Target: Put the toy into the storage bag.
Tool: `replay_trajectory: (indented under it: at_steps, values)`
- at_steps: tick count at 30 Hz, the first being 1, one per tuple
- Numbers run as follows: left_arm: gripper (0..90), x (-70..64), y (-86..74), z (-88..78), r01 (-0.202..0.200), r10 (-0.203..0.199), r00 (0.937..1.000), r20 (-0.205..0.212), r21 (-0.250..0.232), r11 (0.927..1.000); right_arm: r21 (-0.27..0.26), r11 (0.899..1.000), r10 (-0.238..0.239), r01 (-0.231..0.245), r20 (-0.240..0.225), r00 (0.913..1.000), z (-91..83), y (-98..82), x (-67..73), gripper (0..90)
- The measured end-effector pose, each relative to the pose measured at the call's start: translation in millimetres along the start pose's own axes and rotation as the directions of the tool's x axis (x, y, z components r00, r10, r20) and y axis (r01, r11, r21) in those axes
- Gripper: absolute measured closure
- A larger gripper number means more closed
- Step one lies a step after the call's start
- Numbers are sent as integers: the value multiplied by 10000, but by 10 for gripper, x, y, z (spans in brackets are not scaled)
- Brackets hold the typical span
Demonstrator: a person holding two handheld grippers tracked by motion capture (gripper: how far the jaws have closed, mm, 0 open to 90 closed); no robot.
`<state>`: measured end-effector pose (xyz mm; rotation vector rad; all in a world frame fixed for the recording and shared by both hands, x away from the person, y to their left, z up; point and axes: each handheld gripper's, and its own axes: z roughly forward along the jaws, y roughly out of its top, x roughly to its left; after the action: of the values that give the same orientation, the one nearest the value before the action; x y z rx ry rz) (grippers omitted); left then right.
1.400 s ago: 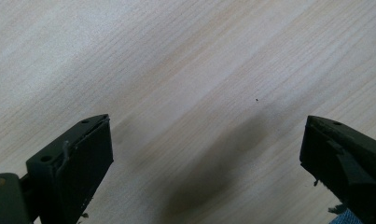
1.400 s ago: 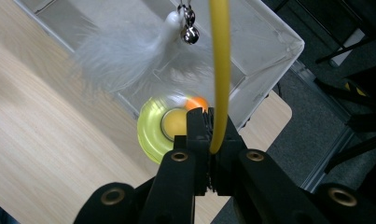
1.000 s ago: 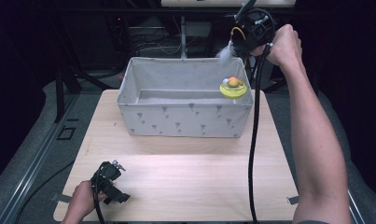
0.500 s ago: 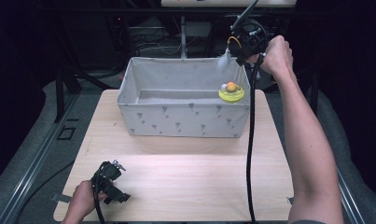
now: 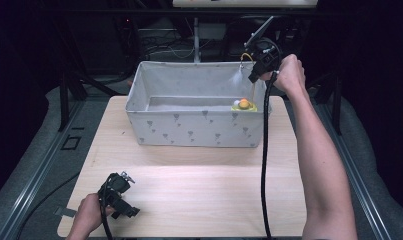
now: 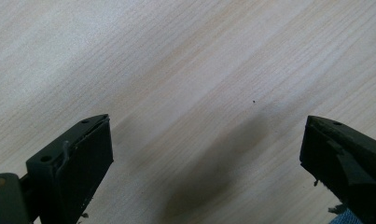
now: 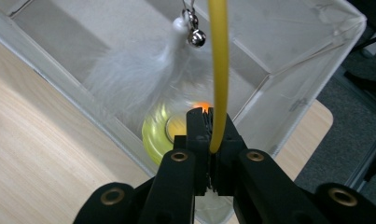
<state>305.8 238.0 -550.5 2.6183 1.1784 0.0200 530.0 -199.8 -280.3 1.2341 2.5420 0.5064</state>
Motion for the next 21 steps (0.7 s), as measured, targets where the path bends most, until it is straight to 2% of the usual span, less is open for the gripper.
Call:
replay_trajectory:
  at_steps: [3, 9, 21]
  values:
    - [28, -3, 2, -2, -25, 25, 10000, 31, 2, 10000, 10, 10000, 58, -58, -103, 9999, 95, -30, 10, 883]
    - [28, 0, 1, -1, -15, 15, 10000, 14, 13, 10000, 353, 9994, 53, -44, -242, 9997, 248, -112, 8, 883]
    - [28, -9, 8, 7, -24, 24, 10000, 19, 47, 10000, 814, 9963, 318, -275, -515, 9982, 463, -298, -42, 883]
